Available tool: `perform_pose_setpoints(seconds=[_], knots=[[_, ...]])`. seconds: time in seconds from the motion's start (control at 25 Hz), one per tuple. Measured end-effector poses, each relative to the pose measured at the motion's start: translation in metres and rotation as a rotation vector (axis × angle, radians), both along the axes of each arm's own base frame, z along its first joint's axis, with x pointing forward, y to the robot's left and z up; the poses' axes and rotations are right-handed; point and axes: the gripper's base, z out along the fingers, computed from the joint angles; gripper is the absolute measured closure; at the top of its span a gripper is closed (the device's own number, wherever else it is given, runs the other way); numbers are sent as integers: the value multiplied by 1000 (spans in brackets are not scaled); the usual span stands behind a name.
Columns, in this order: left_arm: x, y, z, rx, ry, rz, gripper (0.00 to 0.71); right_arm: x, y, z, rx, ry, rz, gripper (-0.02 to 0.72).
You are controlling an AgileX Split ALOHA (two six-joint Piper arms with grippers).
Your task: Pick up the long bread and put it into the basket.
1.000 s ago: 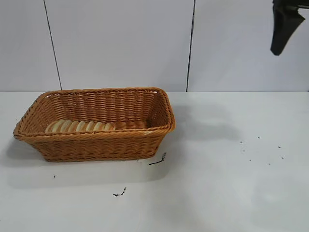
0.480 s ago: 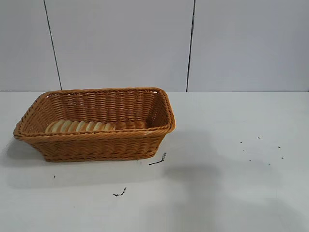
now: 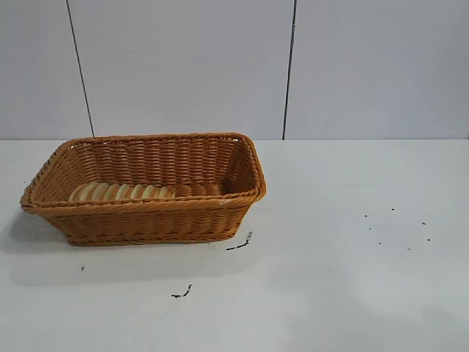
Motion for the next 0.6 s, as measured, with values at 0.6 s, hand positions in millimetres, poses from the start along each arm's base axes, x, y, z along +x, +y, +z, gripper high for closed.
perform_pose_setpoints(seconds=[0.6], knots=[[0,0,0,0,0,0,18,-16,0,-1,3,-98,1,15]])
